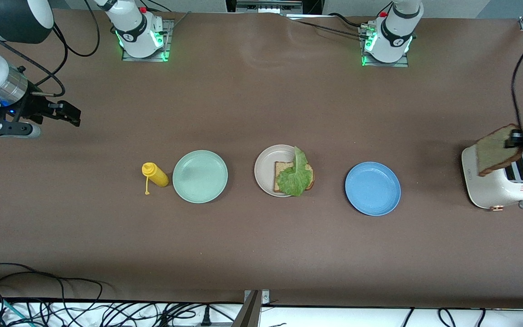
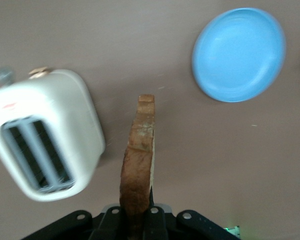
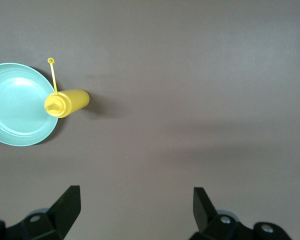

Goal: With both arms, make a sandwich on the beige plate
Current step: 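Grasp the bread slice in the toaster with the left gripper and lift, then carry the bread slice over the sandwich with the left gripper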

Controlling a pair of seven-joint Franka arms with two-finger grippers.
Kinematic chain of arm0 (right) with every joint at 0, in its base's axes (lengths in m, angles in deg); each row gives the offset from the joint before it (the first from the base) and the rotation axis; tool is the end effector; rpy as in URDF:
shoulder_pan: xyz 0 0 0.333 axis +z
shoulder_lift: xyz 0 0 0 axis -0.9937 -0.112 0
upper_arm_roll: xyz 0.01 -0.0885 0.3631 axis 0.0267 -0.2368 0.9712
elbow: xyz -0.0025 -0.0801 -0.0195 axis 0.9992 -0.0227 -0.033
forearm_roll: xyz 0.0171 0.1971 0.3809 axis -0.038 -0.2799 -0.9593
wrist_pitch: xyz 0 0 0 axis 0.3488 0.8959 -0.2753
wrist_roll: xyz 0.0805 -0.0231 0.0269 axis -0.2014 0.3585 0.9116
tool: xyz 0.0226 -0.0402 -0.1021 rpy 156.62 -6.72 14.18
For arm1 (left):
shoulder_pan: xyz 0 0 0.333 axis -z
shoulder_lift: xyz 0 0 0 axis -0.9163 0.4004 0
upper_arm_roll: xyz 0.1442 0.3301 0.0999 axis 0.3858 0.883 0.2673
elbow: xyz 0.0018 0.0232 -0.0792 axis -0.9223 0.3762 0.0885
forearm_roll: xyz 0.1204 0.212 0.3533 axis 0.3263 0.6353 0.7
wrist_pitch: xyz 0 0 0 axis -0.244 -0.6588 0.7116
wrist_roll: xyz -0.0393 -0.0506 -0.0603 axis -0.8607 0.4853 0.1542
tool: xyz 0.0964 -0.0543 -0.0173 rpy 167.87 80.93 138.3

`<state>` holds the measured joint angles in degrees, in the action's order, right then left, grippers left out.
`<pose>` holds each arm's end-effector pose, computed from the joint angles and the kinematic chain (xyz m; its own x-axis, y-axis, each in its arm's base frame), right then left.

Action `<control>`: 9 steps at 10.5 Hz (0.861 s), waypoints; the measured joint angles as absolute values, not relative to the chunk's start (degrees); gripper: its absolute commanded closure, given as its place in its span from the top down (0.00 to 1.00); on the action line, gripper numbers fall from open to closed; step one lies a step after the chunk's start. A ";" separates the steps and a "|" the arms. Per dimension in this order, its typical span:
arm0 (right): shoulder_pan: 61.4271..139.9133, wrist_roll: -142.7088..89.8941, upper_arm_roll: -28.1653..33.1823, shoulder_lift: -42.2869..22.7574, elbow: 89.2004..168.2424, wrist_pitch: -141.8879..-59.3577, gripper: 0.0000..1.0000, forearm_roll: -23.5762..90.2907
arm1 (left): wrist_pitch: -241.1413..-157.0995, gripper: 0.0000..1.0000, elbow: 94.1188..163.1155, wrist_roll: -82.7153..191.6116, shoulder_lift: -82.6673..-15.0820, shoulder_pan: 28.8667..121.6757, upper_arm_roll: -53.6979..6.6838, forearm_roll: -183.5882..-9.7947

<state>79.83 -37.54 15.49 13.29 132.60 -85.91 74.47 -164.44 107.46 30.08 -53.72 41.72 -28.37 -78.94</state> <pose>0.5969 0.0324 0.5753 0.9990 -0.0266 -0.0363 -0.0238 -0.9970 0.0740 0.6815 0.0844 0.5499 0.9267 -0.2760 -0.2551 -0.2670 -0.9612 0.0699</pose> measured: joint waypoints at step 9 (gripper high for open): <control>80.57 -37.55 15.47 11.03 132.42 -88.46 1.00 74.33 | -174.20 0.00 109.80 36.94 -37.37 59.00 -35.50 -111.80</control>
<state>80.57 -37.55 15.47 11.03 132.42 -88.46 74.33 -174.20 109.80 36.94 -37.37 59.00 -35.50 -111.80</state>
